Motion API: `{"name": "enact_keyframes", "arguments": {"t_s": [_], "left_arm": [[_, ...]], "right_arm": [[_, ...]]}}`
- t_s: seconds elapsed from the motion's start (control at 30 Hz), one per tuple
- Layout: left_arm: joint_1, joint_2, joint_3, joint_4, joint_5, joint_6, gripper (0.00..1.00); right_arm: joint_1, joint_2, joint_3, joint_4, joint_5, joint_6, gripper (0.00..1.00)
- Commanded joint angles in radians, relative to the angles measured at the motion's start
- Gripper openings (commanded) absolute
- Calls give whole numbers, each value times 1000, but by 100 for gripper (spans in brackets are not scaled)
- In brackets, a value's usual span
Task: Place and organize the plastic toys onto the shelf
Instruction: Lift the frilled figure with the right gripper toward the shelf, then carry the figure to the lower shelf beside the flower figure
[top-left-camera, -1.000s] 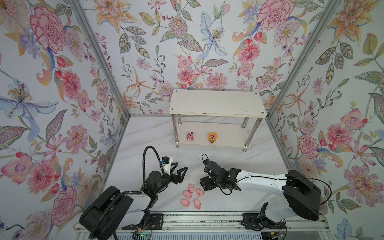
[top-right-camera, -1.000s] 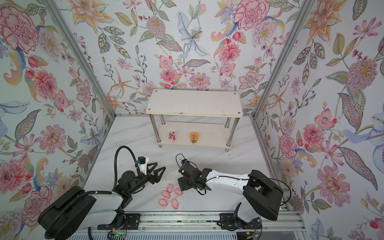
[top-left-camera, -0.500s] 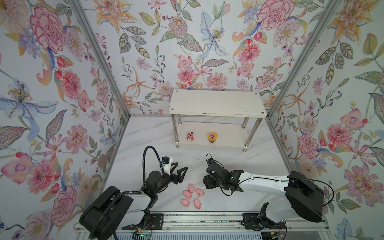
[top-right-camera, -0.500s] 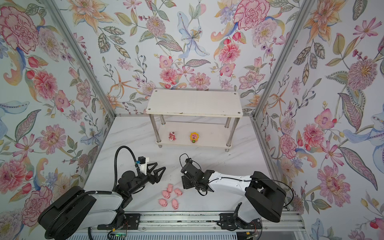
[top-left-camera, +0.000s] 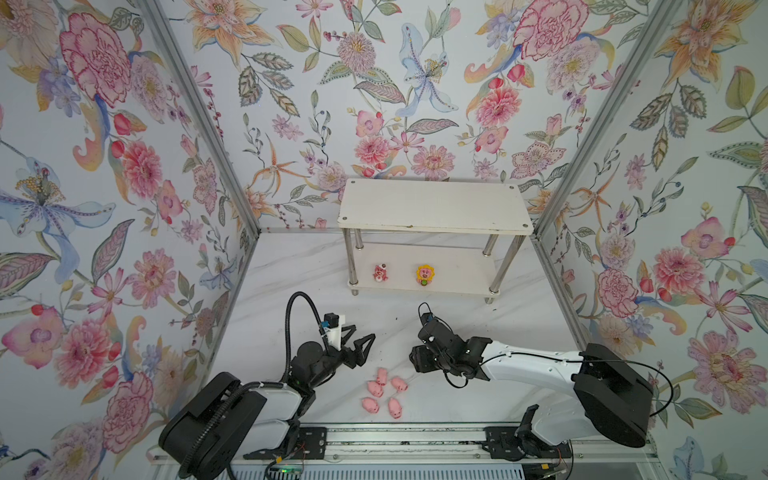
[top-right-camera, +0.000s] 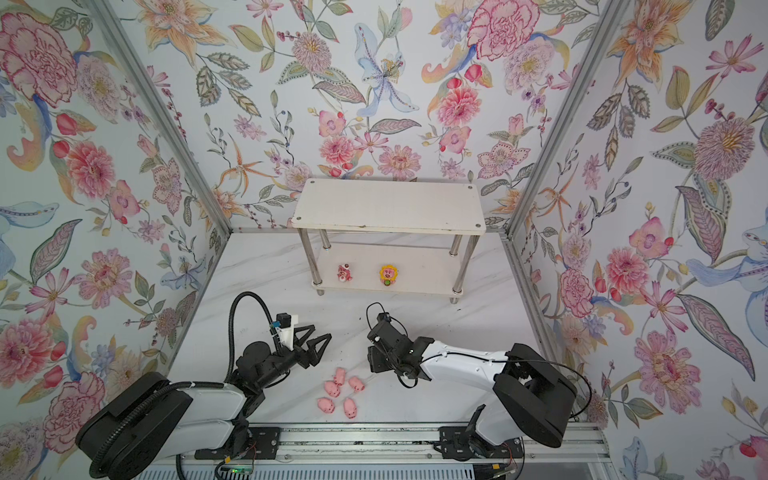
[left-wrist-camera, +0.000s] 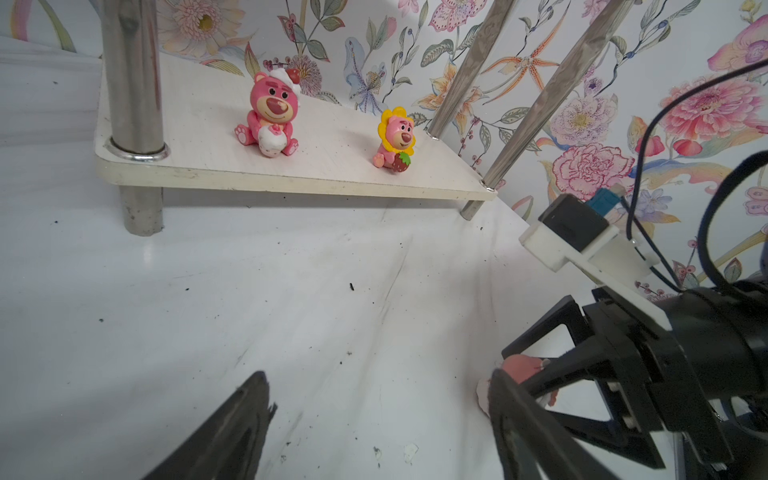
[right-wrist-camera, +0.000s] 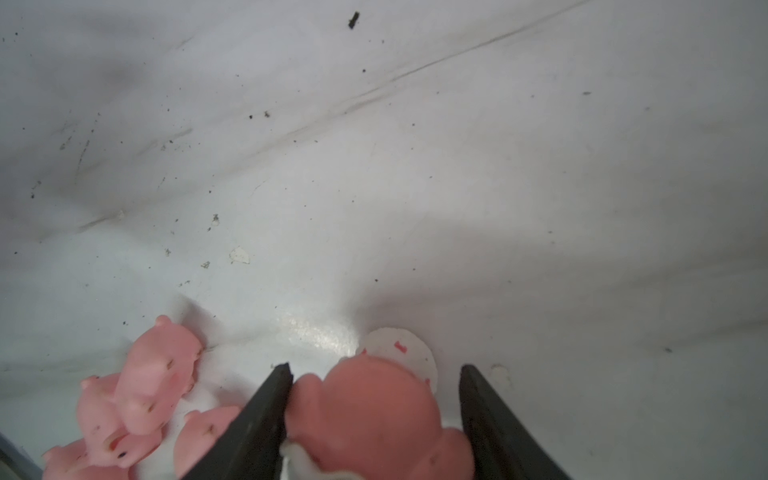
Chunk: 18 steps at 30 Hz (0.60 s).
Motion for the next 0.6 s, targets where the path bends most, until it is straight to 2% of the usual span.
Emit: {"name": "enact_keyframes", "arguments": {"t_s": [0.0, 0.23, 0.43, 0.57], "left_arm": [[11, -8, -14, 12, -8, 13, 84], [13, -11, -15, 5, -12, 18, 84], [11, -10, -13, 1, -17, 25, 84], [14, -8, -13, -2, -19, 29, 84]], "right_arm": [[-71, -65, 20, -56, -18, -70, 49], [-347, -93, 139, -151, -106, -268, 41], [-512, -17, 275, -178, -134, -417, 38], [-575, 57, 363, -195, -154, -472, 37]]}}
